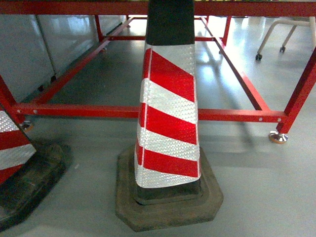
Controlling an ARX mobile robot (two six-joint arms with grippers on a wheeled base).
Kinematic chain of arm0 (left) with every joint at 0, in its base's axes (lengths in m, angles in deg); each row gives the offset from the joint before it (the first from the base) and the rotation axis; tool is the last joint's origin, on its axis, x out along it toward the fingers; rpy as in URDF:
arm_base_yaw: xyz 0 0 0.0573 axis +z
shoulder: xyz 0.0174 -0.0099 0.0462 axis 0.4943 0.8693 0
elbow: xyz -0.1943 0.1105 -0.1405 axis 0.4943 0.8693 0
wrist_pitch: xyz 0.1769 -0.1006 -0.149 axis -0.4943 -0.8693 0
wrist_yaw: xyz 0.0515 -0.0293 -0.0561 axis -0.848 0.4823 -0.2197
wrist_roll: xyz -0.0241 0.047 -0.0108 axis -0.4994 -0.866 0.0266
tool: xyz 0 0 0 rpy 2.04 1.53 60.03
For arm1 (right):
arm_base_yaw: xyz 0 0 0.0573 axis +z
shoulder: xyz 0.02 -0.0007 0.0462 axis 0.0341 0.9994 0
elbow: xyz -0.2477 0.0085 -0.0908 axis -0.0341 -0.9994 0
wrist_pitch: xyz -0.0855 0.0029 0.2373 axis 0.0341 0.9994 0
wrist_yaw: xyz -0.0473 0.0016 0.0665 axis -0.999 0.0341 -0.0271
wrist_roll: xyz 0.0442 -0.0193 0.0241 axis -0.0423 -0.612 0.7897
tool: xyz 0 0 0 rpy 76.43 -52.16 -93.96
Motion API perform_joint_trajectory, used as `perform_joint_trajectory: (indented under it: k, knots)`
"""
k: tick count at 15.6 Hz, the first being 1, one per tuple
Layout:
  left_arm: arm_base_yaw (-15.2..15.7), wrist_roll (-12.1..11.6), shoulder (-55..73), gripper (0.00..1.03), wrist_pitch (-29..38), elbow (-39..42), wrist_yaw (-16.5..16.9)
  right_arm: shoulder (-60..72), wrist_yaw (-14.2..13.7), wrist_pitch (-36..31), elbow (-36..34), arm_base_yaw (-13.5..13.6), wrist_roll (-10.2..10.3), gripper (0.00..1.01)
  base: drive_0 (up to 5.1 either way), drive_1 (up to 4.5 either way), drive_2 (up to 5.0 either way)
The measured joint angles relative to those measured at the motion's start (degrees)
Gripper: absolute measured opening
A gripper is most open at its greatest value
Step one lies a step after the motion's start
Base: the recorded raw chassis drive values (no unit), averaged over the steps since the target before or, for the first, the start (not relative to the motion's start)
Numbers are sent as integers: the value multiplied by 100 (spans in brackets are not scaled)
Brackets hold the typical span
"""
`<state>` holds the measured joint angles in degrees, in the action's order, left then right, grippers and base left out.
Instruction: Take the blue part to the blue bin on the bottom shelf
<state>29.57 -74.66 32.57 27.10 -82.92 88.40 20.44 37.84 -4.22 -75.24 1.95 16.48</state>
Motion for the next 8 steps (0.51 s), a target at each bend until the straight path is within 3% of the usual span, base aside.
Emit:
perform_joint_trajectory:
  k: [8]
  knots:
    - [0,0,0,98,0,0,0,0,0,0,0,0,0,98,0,0,0]
